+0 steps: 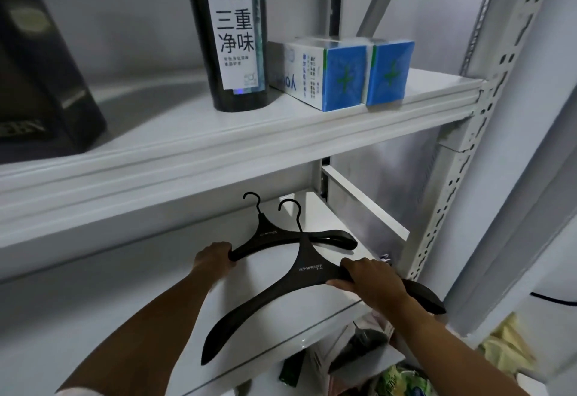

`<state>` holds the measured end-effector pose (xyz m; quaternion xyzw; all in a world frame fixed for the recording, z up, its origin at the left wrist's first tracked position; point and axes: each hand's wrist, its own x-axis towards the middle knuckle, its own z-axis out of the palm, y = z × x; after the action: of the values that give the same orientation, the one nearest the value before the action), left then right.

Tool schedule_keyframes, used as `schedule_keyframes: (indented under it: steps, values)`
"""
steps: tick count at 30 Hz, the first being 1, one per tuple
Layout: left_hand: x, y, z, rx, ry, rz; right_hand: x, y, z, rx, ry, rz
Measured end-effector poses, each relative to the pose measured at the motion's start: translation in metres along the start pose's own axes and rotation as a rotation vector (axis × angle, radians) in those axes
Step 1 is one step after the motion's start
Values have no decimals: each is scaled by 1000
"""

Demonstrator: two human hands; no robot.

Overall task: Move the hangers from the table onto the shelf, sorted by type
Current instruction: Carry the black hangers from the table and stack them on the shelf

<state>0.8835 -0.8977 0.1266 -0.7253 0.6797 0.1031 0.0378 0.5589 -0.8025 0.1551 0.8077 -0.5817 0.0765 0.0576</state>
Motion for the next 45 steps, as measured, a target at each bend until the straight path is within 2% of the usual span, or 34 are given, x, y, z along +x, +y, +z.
schedule_keyframes:
  steps: [6,14,15,19,20,23,26,30,32,34,39,45]
  values:
    - [14,12,13,-26,8,-30,24,7,14,1,-18,-32]
    - [18,15,12,105,-32,4,59,10,21,-77,-114,-163]
    - [17,16,11,132,7,21,63,9,22,-74,-128,-171]
    - [17,17,11,326,473,215,81,9,29,-72,-143,-194]
    - [16,16,11,349,543,245,85,8,29,-80,-140,-205]
    - [9,20,6,353,596,273,99,8,29,-105,-165,-228]
    - [-2,31,1,333,524,250,116,5,29,-92,-211,-247]
    - [-20,57,5,184,370,176,130,3,38,-78,-251,-261]
    - [-27,69,11,132,214,76,134,3,43,-68,-259,-265]
    - [-32,76,18,130,143,3,136,4,48,-63,-279,-264]
    - [-36,82,31,128,99,-84,132,3,63,-78,-240,-267]
    - [-38,83,39,224,115,-99,126,-2,74,-86,-177,-267]
